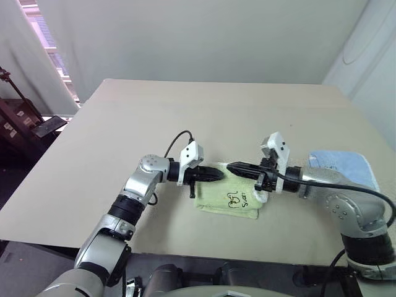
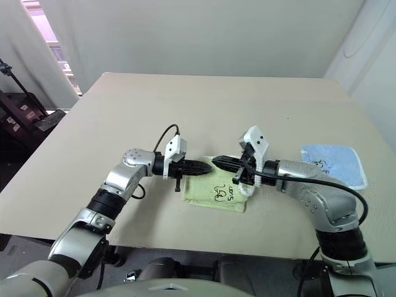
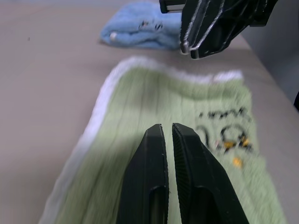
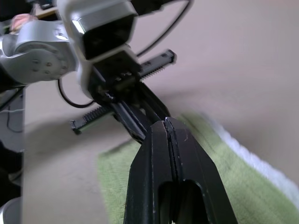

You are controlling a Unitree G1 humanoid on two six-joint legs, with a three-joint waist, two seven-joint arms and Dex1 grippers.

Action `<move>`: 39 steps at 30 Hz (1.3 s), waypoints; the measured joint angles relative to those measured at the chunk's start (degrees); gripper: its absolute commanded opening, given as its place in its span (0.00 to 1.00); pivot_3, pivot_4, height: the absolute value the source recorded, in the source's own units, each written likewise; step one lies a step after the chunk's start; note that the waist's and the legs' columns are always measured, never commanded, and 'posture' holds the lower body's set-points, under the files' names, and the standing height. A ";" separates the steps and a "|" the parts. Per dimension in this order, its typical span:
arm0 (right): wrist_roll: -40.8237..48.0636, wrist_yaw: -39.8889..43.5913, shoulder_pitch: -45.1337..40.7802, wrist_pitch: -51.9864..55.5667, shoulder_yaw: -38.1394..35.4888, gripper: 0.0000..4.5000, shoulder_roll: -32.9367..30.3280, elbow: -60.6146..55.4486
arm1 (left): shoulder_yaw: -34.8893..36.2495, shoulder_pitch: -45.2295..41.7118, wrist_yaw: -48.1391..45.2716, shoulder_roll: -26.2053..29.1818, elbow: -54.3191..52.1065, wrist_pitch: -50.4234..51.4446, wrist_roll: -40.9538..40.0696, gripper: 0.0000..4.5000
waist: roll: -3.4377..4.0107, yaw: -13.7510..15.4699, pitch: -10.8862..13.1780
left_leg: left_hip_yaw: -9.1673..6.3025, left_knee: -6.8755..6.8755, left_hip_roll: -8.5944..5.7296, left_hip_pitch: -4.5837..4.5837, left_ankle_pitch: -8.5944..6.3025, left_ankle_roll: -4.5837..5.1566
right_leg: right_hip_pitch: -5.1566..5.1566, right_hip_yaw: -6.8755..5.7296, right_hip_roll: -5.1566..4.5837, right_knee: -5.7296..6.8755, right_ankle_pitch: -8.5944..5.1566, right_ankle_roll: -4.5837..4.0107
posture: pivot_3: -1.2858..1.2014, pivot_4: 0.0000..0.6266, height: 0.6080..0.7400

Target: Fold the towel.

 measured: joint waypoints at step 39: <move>-2.05 4.19 7.76 -10.01 -3.05 0.77 3.20 9.39 | 4.80 -0.41 -6.29 1.51 4.41 5.24 -1.91 0.13 | -0.05 -0.24 -0.07 | -0.04 0.45 0.08 0.01 -0.01 0.06 | 0.06 -0.01 0.01 0.33 0.01 -0.01 | 0.52 0.00 0.88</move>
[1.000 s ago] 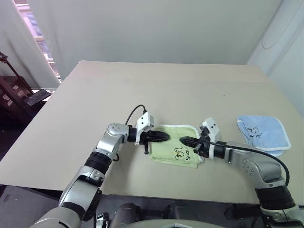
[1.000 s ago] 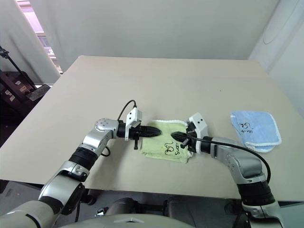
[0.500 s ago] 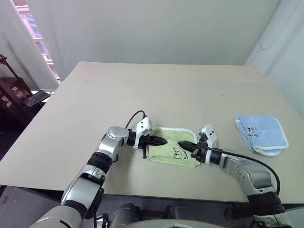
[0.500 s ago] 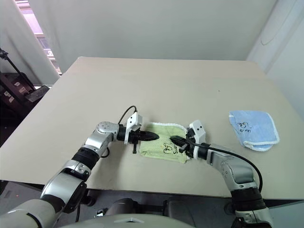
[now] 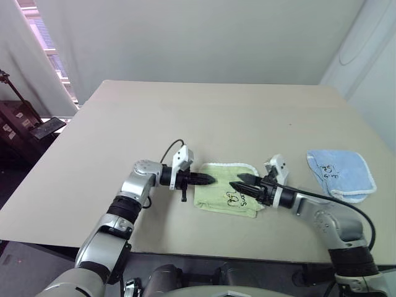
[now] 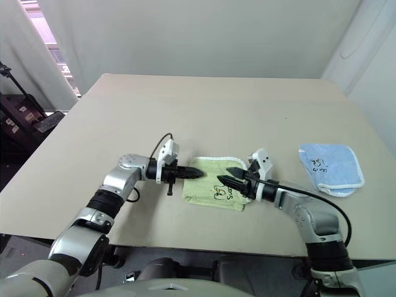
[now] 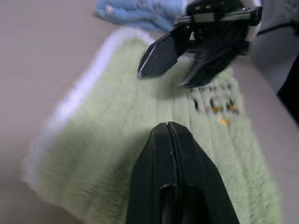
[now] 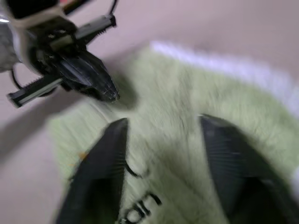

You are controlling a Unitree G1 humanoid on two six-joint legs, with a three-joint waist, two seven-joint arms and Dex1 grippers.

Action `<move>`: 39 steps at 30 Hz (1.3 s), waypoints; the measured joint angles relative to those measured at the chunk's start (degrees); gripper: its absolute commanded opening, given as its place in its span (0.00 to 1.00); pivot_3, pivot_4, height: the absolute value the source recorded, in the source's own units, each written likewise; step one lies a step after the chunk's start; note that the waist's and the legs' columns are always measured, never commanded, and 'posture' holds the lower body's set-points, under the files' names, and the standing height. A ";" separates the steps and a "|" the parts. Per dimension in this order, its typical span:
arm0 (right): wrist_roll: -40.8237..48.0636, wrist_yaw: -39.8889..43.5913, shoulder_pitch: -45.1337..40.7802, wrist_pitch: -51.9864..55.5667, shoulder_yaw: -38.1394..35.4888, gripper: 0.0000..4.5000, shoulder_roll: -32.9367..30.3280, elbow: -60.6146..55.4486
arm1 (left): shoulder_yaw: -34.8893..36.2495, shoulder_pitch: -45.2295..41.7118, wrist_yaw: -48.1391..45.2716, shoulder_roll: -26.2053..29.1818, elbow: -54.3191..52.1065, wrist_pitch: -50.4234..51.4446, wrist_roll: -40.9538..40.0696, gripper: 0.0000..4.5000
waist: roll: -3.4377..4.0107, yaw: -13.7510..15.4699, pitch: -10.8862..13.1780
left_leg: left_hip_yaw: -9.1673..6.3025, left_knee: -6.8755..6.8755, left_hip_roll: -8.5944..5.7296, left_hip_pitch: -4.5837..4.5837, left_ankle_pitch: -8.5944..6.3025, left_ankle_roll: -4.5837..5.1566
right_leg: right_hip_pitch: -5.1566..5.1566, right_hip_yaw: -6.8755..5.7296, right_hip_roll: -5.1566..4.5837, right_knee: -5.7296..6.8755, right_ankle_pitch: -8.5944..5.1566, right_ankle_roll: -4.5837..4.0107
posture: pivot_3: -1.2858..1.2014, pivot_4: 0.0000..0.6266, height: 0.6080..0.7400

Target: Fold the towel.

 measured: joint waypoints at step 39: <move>19.22 -5.77 1.95 19.52 -11.15 1.00 -10.91 -4.75 | 26.06 -2.13 37.63 -7.22 -2.24 76.30 -22.15 0.99 | -0.02 0.58 0.02 | 0.00 0.32 -0.03 0.00 -0.04 0.03 | 0.03 0.00 -0.14 0.26 -0.02 0.10 | 0.52 0.00 0.88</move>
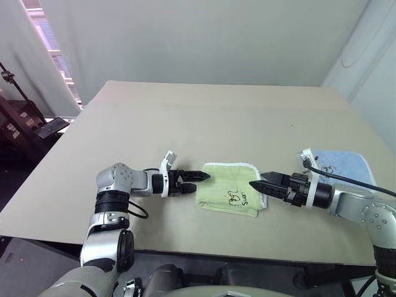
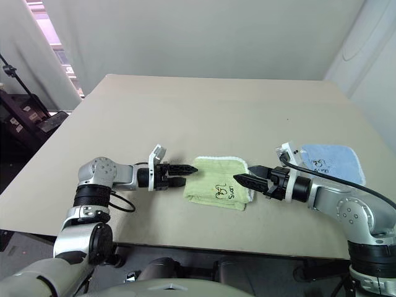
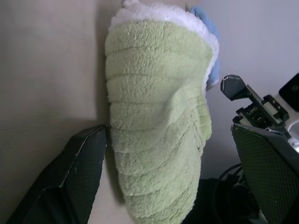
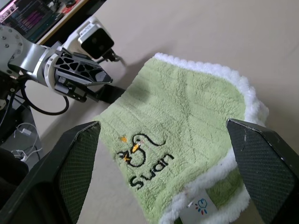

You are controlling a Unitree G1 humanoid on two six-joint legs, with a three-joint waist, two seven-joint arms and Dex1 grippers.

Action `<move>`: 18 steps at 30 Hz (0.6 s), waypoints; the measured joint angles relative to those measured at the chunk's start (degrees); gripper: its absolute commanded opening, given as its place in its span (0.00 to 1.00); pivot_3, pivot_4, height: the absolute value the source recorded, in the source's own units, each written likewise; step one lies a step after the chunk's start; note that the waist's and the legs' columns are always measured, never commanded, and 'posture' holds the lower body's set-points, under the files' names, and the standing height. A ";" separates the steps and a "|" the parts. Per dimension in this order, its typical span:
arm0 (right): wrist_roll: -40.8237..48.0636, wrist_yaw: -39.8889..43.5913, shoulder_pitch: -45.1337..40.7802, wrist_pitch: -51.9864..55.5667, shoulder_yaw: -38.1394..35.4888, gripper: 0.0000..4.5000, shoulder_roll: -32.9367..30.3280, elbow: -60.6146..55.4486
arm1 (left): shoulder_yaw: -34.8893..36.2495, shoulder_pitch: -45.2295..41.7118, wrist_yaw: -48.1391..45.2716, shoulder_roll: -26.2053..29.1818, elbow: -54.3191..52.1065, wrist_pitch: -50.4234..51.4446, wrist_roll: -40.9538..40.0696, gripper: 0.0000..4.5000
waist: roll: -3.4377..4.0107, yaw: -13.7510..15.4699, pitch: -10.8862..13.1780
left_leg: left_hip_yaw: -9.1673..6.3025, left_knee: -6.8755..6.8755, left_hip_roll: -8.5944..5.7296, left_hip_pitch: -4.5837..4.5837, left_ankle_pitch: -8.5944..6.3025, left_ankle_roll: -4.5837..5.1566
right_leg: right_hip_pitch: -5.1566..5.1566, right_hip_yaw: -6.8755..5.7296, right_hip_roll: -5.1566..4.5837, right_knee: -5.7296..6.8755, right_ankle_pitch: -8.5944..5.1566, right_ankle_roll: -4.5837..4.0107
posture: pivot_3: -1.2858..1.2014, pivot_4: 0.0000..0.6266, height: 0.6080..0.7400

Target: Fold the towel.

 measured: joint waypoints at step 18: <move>0.02 -4.42 -0.83 -0.03 -1.26 1.00 1.22 0.59 | -5.82 -6.47 -2.49 -4.39 11.16 -0.85 0.89 0.99 | 0.10 1.22 -0.05 | -0.01 -0.01 -0.09 -0.13 -0.13 0.20 | 0.16 -0.04 -0.25 -0.60 0.01 -0.05 | 0.52 0.00 0.88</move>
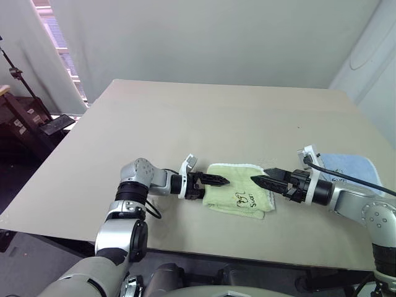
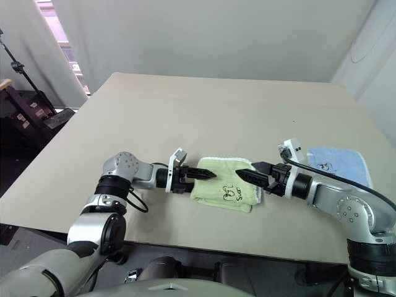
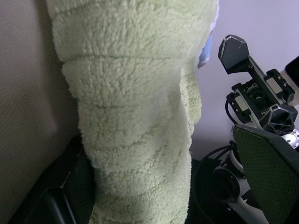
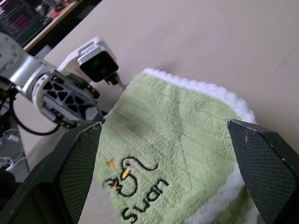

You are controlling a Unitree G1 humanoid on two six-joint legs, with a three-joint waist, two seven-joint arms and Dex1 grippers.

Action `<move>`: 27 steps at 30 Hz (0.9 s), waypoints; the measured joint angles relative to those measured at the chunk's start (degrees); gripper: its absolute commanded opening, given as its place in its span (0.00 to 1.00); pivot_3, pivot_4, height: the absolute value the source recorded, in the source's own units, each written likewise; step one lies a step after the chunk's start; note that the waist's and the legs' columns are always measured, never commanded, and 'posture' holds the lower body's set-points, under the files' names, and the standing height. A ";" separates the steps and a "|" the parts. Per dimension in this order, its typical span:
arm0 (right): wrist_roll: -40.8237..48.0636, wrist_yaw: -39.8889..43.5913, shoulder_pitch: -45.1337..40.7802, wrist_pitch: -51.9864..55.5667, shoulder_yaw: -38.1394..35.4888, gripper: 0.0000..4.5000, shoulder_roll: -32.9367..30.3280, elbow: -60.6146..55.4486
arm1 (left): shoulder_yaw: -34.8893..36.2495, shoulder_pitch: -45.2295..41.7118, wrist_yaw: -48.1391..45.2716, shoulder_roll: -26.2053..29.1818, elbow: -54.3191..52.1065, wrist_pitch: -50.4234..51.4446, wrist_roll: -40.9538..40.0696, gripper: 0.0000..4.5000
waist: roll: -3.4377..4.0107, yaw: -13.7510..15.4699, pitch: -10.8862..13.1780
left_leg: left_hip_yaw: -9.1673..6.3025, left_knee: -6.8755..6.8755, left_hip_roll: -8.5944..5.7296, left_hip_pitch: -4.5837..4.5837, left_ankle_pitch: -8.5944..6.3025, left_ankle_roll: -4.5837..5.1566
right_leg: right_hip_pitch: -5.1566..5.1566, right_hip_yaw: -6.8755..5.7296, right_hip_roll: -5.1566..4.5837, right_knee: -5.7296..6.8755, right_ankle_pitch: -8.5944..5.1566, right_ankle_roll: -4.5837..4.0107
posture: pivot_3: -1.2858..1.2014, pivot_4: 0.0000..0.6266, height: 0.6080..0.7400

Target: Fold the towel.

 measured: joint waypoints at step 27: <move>0.34 -2.59 0.25 -2.49 -1.59 1.00 3.30 0.78 | 7.79 -0.37 0.37 1.52 -4.02 3.10 -3.39 0.01 | 0.19 -0.51 -0.05 | -0.01 0.03 -0.04 -0.77 -0.10 0.23 | -0.68 -0.12 -0.08 -0.12 0.20 0.33 | 0.52 0.00 0.88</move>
